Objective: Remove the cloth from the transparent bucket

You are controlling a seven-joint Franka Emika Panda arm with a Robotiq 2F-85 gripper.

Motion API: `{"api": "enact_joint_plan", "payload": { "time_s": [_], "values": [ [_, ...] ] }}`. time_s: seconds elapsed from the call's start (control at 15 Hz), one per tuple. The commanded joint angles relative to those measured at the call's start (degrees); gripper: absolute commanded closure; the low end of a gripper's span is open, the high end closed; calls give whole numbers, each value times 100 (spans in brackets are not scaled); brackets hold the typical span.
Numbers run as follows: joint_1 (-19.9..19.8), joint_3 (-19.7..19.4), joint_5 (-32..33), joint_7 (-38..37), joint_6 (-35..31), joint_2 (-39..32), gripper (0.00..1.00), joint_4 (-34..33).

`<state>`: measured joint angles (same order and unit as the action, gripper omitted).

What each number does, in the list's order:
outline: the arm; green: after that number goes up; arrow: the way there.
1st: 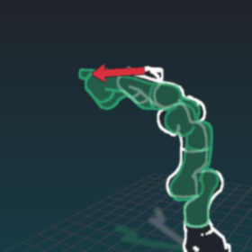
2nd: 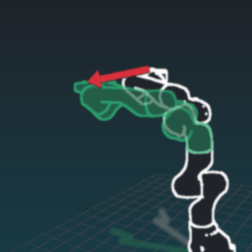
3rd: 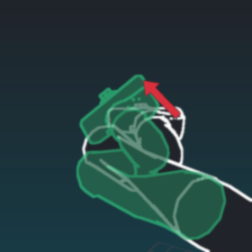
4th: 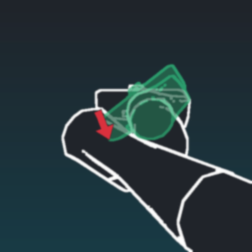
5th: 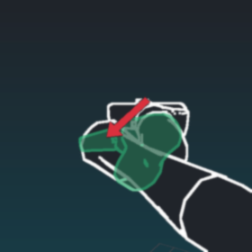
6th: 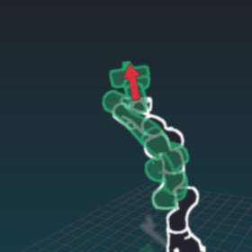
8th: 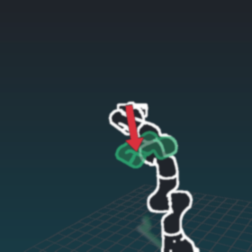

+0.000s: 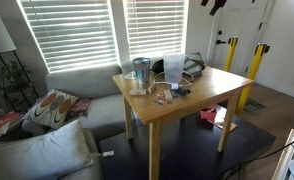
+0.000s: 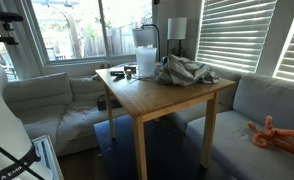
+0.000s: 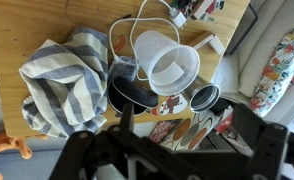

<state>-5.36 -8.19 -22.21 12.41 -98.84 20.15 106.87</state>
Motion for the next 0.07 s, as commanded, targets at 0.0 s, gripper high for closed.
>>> {"api": "enact_joint_plan", "payload": {
  "time_s": [0.0],
  "values": [
    [76, -70, 30, -7, 6, -9, 0, -18]
  ]
}}
